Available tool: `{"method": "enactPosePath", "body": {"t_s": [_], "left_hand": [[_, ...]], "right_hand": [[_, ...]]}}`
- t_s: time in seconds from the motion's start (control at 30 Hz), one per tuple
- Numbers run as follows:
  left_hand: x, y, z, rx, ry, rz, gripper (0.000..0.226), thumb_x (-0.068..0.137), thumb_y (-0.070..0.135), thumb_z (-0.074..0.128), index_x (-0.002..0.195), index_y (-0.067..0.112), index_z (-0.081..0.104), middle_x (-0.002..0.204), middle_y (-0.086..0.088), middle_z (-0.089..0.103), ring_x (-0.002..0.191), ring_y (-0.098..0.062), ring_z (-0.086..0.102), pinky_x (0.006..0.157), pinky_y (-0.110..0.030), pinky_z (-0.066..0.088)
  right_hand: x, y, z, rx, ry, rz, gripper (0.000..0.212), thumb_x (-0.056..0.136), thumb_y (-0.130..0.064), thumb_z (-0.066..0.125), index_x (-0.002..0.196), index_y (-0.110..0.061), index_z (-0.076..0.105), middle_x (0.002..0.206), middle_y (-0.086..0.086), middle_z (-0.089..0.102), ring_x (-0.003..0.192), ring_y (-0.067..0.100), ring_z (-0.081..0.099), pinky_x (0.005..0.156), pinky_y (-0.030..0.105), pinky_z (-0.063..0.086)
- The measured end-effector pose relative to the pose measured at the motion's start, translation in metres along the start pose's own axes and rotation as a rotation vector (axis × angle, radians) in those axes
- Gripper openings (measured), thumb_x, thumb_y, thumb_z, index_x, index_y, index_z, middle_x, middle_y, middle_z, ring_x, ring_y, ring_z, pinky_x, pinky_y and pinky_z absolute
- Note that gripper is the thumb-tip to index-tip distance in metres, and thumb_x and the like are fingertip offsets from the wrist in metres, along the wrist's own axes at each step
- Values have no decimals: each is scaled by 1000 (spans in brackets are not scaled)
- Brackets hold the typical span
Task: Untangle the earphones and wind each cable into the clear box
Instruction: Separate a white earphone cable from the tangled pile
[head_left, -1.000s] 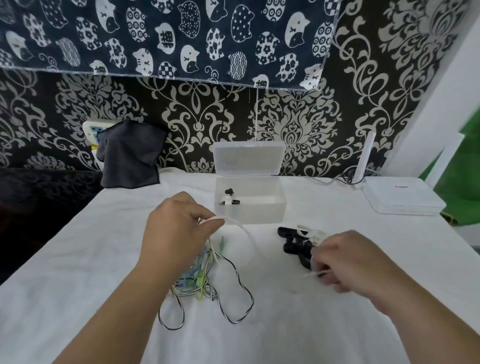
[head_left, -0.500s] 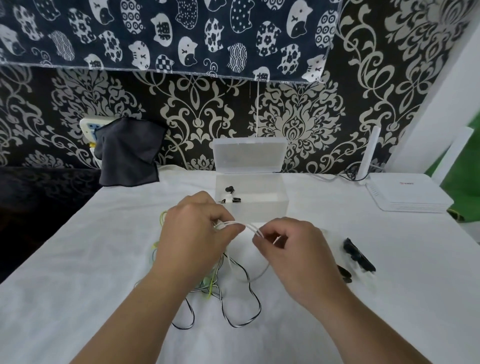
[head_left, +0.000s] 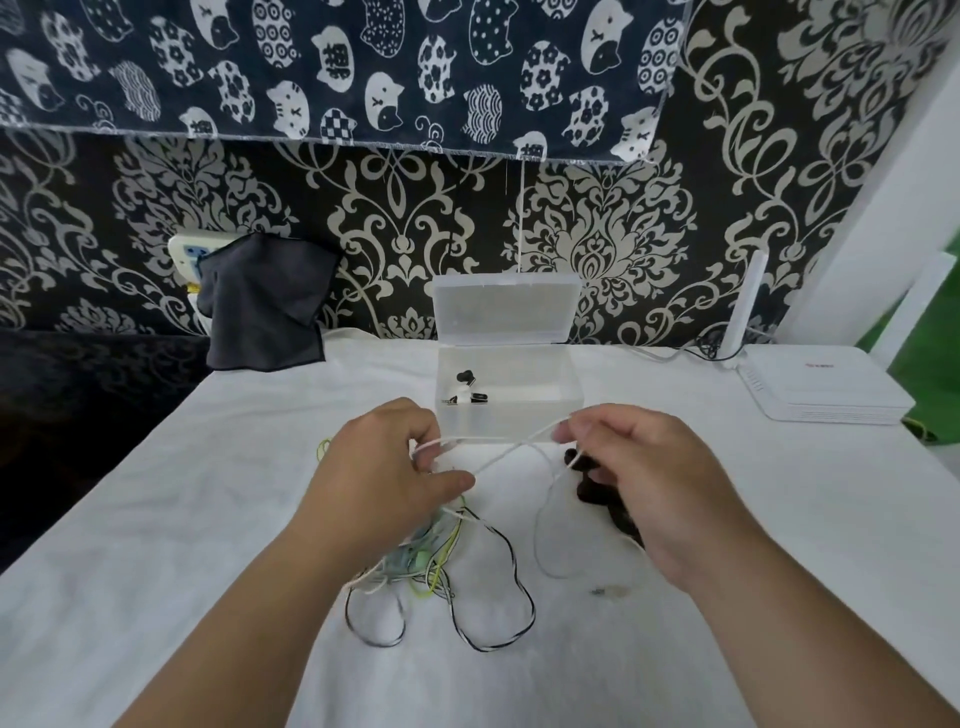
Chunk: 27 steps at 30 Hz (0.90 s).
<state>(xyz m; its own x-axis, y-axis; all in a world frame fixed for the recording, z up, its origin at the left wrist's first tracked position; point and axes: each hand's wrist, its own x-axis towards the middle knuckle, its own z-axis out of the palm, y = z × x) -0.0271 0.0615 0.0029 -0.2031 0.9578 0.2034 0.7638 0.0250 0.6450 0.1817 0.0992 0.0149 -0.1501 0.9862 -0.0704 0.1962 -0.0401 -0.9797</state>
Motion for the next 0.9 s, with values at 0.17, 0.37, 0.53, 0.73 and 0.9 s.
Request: {"method": "enactPosePath", "body": {"t_s": [0.17,0.37,0.53,0.73,0.9], "left_hand": [[7,-17,-10,88,39,-124,45,73,20,82,55,8,42,63,-10,58,51,-20,44,51,-30,35],[13,-44,-21,271,151,-300,39,76,8,72,52,12,42,55,-4,52,57,-26,48,52,-29,35],[20,-54,-36,-319,383,-567,20,87,11,64,70,2,60,57,-6,54,62,-26,50,61,-32,40],[25,-57,-40,-961,454,-873,19,89,15,64,75,15,51,59,-2,32,45,-18,38,46,-26,38],[27,-60,-34,-651,454,-838,25,88,27,65,104,9,56,78,-6,45,72,-29,42,64,-32,35]], "right_hand": [[6,-10,-23,841,-149,241,19,78,-21,62,65,-14,49,58,3,48,58,22,58,83,39,47],[9,-11,-56,843,-137,152,22,56,-12,74,77,-12,67,58,-5,31,39,5,25,35,16,20],[11,-3,-73,-205,367,91,10,79,-11,77,73,-13,71,52,-5,53,50,14,40,50,25,29],[13,1,-79,-278,336,302,49,99,-44,50,75,-7,72,61,6,49,51,20,36,52,30,25],[18,-6,-76,393,206,327,78,101,-63,18,94,-3,68,47,4,31,45,14,15,42,22,13]]}}
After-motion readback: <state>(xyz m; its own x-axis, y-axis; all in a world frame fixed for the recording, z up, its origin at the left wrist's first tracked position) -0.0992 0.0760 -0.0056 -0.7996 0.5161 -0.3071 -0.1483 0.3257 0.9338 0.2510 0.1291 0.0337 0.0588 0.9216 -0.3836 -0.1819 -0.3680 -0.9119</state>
